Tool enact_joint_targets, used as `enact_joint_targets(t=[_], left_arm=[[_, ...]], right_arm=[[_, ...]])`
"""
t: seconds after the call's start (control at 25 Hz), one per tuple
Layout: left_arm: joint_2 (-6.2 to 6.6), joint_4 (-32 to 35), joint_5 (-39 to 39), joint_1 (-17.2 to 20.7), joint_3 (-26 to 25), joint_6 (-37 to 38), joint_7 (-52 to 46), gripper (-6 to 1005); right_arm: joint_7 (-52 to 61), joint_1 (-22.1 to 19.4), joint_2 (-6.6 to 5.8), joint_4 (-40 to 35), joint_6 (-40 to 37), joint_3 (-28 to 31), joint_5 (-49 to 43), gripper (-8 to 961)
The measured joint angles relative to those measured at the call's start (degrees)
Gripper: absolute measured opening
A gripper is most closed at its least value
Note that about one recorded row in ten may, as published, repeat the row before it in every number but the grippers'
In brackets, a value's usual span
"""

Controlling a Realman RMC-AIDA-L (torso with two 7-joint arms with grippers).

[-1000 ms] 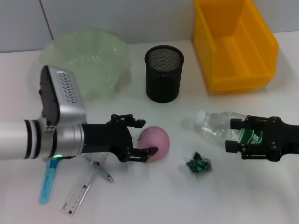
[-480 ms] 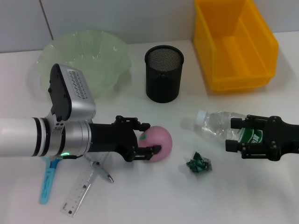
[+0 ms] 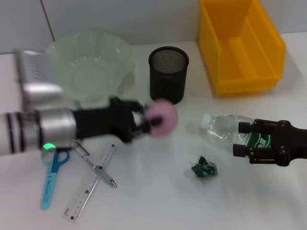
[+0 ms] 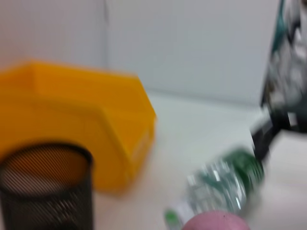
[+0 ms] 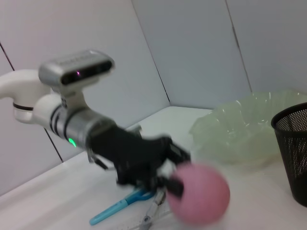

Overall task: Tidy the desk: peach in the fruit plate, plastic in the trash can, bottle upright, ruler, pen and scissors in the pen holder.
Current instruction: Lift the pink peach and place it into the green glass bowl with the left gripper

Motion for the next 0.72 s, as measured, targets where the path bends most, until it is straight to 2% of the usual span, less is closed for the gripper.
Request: enact_joint_targets(t=[0.12, 0.24, 0.28, 0.32, 0.36, 0.48, 0.52, 0.56, 0.72], left_arm=[[-0.13, 2.1, -4.8, 3.1, -7.5, 4.7, 3.1, 362], [-0.13, 2.1, -4.8, 3.1, -7.5, 4.7, 3.1, 340], [-0.31, -0.2, -12.0, 4.1, -10.0, 4.3, 8.1, 333], [-0.31, -0.2, -12.0, 4.1, -10.0, 4.3, 8.1, 327], [-0.52, -4.8, -19.3, 3.2, -10.0, -0.5, 14.1, 321], [-0.52, -4.8, -19.3, 3.2, -10.0, -0.5, 14.1, 303], [-0.67, -7.7, -24.0, 2.3, -9.8, -4.2, 17.8, 297], [-0.78, -12.6, -31.9, 0.1, -9.5, -10.0, 23.0, 288], [-0.79, -15.1, -37.1, -1.9, -9.5, -17.4, 26.6, 252]], right_arm=[[0.0, -0.1, 0.00, 0.0, 0.0, 0.0, 0.0, 816], [0.0, -0.2, 0.03, 0.0, 0.0, 0.1, 0.0, 816], [0.0, -0.2, 0.10, 0.0, 0.0, 0.1, 0.0, 815], [0.0, -0.2, 0.18, 0.0, 0.0, 0.1, 0.0, 815], [0.0, -0.2, 0.29, 0.0, 0.0, 0.1, 0.0, 815], [0.0, -0.1, 0.56, -0.2, 0.0, 0.1, 0.0, 815], [-0.1, -0.1, 0.58, -0.2, 0.0, 0.1, 0.0, 815], [-0.1, 0.0, 0.58, -0.2, 0.0, 0.1, 0.0, 815], [-0.2, 0.1, 0.60, -0.2, -0.1, 0.1, 0.0, 815]])
